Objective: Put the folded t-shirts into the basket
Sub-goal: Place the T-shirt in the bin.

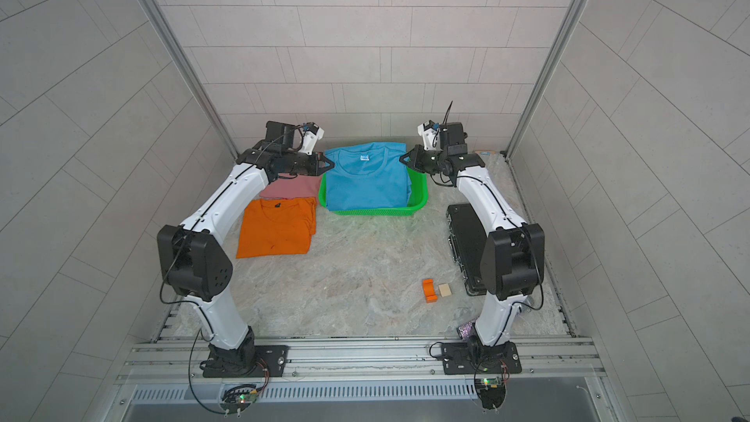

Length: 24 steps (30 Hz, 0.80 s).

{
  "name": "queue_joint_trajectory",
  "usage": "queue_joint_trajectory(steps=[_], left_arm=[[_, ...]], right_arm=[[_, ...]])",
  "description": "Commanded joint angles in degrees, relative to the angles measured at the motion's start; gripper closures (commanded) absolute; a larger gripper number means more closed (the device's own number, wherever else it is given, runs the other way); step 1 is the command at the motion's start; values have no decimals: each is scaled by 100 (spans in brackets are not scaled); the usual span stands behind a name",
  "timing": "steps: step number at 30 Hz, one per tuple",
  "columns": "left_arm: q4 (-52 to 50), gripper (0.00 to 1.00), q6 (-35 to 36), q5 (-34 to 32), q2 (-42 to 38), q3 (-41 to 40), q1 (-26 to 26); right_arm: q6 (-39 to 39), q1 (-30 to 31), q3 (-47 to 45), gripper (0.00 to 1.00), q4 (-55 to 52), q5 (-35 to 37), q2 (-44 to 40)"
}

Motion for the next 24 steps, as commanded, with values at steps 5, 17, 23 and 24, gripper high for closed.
queue_joint_trajectory(steps=[5,17,23,24], left_arm=[[-14,100,224,-244,532,445,-26],[46,100,188,-291,1533,1016,-26],[223,100,209,-402,1886,1093,-25],[261,100,190,-396,1932,1098,-24]], right_arm=[[-57,-123,493,100,-178,-80,475],[-84,-197,421,100,-158,-114,1015],[-138,-262,383,100,-163,-124,1248],[-136,-264,351,100,-160,-124,1273]])
